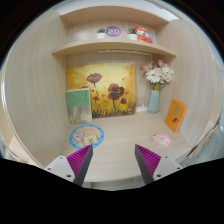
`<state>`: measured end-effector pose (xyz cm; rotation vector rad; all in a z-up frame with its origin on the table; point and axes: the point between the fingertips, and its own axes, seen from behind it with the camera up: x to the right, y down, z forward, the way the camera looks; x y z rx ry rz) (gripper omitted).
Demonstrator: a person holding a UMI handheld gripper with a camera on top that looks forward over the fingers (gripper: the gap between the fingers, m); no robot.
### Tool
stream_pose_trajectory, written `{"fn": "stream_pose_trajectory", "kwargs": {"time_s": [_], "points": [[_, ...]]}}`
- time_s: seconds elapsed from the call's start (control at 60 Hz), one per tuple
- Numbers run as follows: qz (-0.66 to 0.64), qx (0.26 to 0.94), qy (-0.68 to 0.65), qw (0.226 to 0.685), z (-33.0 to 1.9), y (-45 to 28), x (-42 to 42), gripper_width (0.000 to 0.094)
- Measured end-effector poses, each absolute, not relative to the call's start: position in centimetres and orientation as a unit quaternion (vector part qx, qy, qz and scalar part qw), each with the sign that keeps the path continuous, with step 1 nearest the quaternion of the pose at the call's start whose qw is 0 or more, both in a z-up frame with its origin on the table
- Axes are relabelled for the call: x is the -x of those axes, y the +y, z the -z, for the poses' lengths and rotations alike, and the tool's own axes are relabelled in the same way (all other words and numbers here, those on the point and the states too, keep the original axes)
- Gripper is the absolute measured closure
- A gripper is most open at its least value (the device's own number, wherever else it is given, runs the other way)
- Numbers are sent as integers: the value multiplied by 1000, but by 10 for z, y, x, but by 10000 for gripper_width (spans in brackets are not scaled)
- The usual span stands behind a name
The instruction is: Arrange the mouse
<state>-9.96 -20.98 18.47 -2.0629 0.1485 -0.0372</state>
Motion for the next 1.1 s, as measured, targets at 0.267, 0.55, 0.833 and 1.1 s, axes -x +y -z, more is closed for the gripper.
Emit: {"fn": "stream_pose_trajectory", "kwargs": {"time_s": [0.267,0.55,0.833,1.1], "points": [[34,881,79,465,-93,-219,17,77],[77,896,81,429,-28,-196,-130,78],[66,899,26,432,-1,-115,-198,78],[31,900,11,434,7,-54,-218,74]]}}
